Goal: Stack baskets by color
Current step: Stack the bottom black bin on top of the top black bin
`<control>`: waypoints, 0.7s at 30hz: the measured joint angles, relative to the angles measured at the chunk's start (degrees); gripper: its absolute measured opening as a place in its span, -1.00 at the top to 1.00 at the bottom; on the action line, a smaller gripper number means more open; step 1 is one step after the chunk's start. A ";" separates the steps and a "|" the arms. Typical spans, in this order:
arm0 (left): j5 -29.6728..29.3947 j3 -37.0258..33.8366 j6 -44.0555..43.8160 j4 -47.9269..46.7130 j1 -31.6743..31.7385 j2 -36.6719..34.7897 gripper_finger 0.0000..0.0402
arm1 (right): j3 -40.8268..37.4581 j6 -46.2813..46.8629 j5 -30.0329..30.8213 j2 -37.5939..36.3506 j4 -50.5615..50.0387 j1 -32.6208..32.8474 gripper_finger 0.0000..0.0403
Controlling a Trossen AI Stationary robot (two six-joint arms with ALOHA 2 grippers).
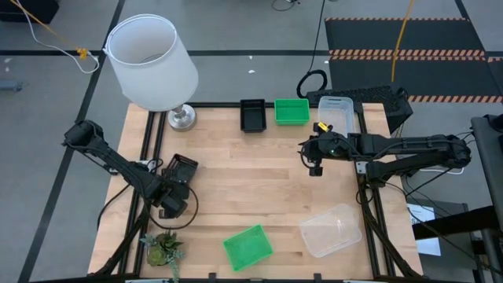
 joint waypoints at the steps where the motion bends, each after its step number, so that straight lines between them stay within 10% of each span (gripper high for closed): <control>1: -0.15 -0.10 -0.03 -0.04 0.02 0.51 0.56 | -0.03 -0.02 -0.02 0.01 -0.01 0.01 0.45; 21: -3.10 5.00 7.14 1.05 6.74 8.37 0.97 | -0.03 -0.48 0.01 -0.02 0.85 -0.01 0.45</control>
